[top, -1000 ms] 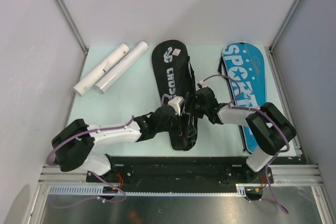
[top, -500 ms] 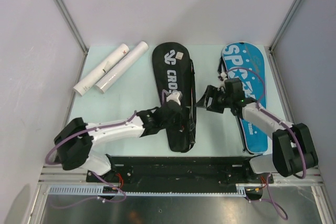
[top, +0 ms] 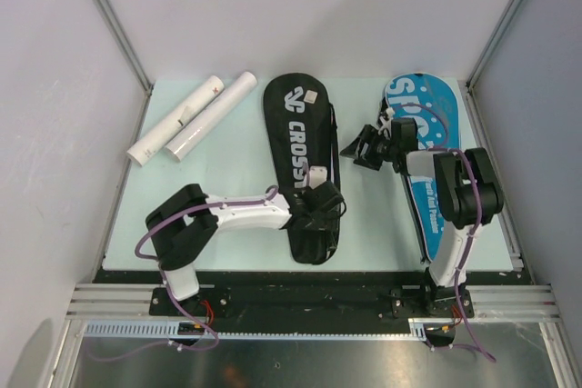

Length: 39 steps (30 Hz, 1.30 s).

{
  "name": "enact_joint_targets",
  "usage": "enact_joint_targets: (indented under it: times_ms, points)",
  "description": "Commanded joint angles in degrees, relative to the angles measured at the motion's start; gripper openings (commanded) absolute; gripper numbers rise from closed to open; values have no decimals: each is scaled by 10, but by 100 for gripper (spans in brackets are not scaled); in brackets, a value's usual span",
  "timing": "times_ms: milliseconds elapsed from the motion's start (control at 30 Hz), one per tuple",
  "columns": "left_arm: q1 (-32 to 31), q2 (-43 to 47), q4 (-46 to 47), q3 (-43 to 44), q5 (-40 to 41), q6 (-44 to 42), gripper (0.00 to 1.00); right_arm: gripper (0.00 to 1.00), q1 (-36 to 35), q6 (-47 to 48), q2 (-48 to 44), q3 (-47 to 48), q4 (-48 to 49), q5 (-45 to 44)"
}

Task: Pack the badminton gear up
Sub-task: Place the racket in the racket bag, then zip the racket bag at the center of the board.

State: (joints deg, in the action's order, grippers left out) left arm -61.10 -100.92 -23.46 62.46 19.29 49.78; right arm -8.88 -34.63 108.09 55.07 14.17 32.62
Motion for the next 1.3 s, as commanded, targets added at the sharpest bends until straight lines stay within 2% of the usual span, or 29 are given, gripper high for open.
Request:
enact_joint_targets:
  times_ms: [0,100,200,300,400,600,667,767,800,833,867,900,967,1033,1067,1100,1200,1267]
  points:
    - [-26,-30,-72,46,61,16,100,72,-15,2,46,70,46,-16]
    - [-27,-44,-77,34,38,27,100,73,-32,19,78,115,22,-20]
    - [-26,-27,-76,19,44,28,92,73,-45,26,97,147,11,-18]
    - [-26,-13,-76,-1,51,25,79,74,-58,31,126,186,4,-20]
    - [-24,-11,-74,-7,43,21,56,74,-66,32,157,220,-6,-26]
    - [-23,2,-56,-26,37,8,43,70,-83,47,200,277,-30,-31]
    - [-23,10,-51,-34,38,7,37,61,-83,45,208,288,-27,-21]
    - [-23,27,-48,-44,42,1,35,51,-81,23,191,294,-48,-11]
    - [-23,41,-47,-47,44,-1,36,39,-80,4,181,293,-52,-5]
    - [-23,50,-46,-50,44,-13,38,33,-79,-3,171,293,-57,1]
    - [-23,60,-45,-52,43,-22,44,27,-79,-10,146,294,-77,6]
    - [-24,85,-43,-54,41,-31,49,12,-80,-24,132,294,-92,4]
    - [-24,114,-37,-56,14,-70,67,0,-83,-32,87,294,-138,-2]
    - [-23,163,-30,-55,-8,-106,81,0,-84,-41,57,295,-195,-22]
    - [-24,179,-27,-52,-39,-121,91,0,-83,-46,35,297,-247,-40]
    - [-23,191,-26,-48,-48,-131,95,0,-81,-51,25,297,-269,-44]
    - [-23,219,-26,-23,-84,-173,100,0,-78,-89,-20,294,-342,-63]
    - [-23,220,-23,7,-80,-215,100,0,-88,-129,-47,291,-385,-121]
